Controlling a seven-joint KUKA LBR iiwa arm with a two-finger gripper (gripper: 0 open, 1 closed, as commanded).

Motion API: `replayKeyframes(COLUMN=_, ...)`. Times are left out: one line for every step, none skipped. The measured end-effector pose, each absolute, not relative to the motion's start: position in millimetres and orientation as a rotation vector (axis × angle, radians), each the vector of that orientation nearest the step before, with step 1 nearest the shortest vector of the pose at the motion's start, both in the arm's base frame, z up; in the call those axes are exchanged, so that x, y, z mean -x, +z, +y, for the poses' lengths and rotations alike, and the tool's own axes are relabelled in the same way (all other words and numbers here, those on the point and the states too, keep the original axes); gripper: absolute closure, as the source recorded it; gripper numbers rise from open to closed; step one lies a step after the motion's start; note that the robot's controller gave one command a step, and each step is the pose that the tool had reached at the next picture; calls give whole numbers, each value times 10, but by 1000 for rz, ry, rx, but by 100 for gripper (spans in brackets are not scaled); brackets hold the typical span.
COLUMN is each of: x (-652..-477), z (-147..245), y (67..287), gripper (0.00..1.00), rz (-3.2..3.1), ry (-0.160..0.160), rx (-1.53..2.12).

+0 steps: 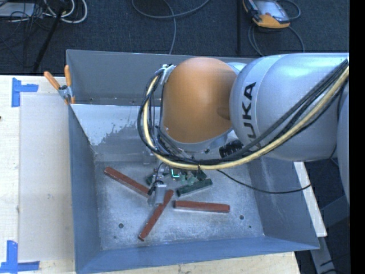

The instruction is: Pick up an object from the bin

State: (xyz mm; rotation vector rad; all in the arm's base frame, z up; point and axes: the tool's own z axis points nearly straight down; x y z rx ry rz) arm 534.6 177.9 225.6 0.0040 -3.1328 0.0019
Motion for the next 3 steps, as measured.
replayKeyframes(x=-5365, z=1768, y=2297, gripper=0, rz=-3140, ry=0, rx=3)
replayKeyframes(x=-5527, z=1709, y=1732, gripper=0, rz=-3143, ry=-2, rx=115)
replayKeyframes(x=-5834, z=1111, y=1561, gripper=0, rz=-3136, ry=0, rx=152)
